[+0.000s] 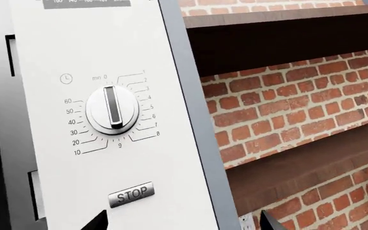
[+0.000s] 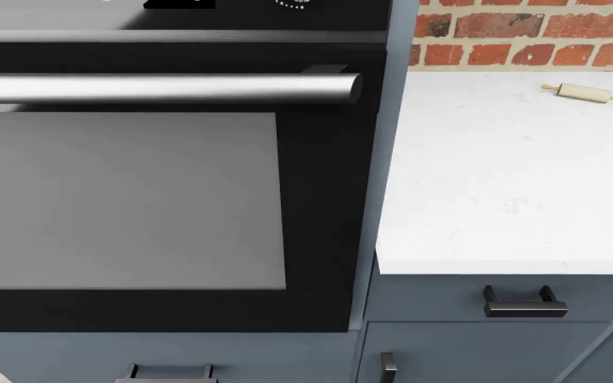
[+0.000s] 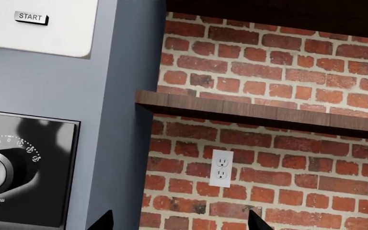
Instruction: Open the microwave door
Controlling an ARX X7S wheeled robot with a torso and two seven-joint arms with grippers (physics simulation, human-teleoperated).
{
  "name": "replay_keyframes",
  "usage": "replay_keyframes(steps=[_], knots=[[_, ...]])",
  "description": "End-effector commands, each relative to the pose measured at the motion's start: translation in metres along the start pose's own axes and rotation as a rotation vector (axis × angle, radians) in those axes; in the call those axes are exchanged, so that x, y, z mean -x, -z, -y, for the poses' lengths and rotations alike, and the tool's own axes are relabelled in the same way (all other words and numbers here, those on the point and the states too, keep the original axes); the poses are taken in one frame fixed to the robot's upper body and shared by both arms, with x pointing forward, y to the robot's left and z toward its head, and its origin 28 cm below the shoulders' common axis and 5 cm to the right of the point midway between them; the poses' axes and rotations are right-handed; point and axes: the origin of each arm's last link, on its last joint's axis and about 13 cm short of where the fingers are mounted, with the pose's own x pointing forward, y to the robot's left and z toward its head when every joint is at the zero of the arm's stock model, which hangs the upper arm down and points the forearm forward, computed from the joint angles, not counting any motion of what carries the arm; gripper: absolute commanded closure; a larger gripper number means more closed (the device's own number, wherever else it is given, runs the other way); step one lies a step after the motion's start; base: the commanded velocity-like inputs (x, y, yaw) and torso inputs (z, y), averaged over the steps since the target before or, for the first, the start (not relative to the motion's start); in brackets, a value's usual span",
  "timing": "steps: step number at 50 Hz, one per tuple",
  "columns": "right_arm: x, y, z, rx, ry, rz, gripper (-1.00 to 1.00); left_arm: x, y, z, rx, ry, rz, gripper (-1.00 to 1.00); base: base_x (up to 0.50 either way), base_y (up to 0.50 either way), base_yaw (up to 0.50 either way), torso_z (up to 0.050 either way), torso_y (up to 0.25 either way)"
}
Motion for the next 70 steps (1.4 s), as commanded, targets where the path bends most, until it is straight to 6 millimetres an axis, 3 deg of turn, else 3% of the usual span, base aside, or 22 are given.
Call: replay_keyframes(steps=[1, 7, 15, 16, 25, 34, 39, 42, 51, 63, 70], knots=[[0.000, 0.003, 0.000, 0.000, 0.000, -0.009, -1.00, -0.021, 0.017, -0.029, 0.055, -0.145, -0.087, -1.00, 0.00, 0.00, 0.00, 0.000, 0.000], [-0.002, 0.004, -0.002, 0.001, -0.006, -0.012, -1.00, -0.016, 0.019, -0.043, 0.005, -0.139, -0.150, -1.00, 0.00, 0.00, 0.00, 0.000, 0.000], [-0.004, 0.006, -0.002, -0.002, -0.008, -0.014, -1.00, 0.000, 0.006, -0.063, -0.003, -0.217, -0.120, -1.00, 0.00, 0.00, 0.00, 0.000, 0.000], [-0.004, 0.006, -0.002, -0.002, -0.008, -0.016, -1.00, 0.003, 0.002, -0.064, -0.064, -0.217, -0.093, -1.00, 0.00, 0.00, 0.00, 0.000, 0.000], [-0.006, 0.011, -0.002, -0.001, -0.006, -0.027, -1.00, 0.037, -0.021, -0.064, -0.016, -0.283, 0.055, -1.00, 0.00, 0.00, 0.00, 0.000, 0.000], [-0.014, 0.014, -0.004, -0.002, -0.018, -0.031, -1.00, 0.064, -0.027, -0.070, 0.041, -0.343, 0.086, -1.00, 0.00, 0.00, 0.00, 0.000, 0.000], [-0.016, 0.016, -0.005, -0.003, -0.025, -0.032, -1.00, 0.076, -0.015, -0.073, 0.052, -0.429, 0.124, -1.00, 0.00, 0.00, 0.00, 0.000, 0.000], [-0.017, 0.017, -0.005, -0.003, -0.030, -0.037, -1.00, 0.093, -0.005, -0.076, 0.063, -0.536, 0.150, -1.00, 0.00, 0.00, 0.00, 0.000, 0.000], [-0.026, 0.019, -0.008, 0.004, -0.055, -0.041, -1.00, 0.140, 0.022, -0.081, 0.066, -0.622, 0.171, -1.00, 0.00, 0.00, 0.00, 0.000, 0.000], [-0.029, 0.021, -0.010, 0.006, -0.060, -0.046, -1.00, 0.187, 0.026, -0.112, -0.020, -0.811, 0.131, -1.00, 0.00, 0.00, 0.00, 0.000, 0.000], [-0.029, 0.025, -0.010, 0.004, -0.059, -0.049, -1.00, 0.233, 0.019, -0.130, 0.030, -0.936, 0.137, -1.00, 0.00, 0.00, 0.00, 0.000, 0.000]])
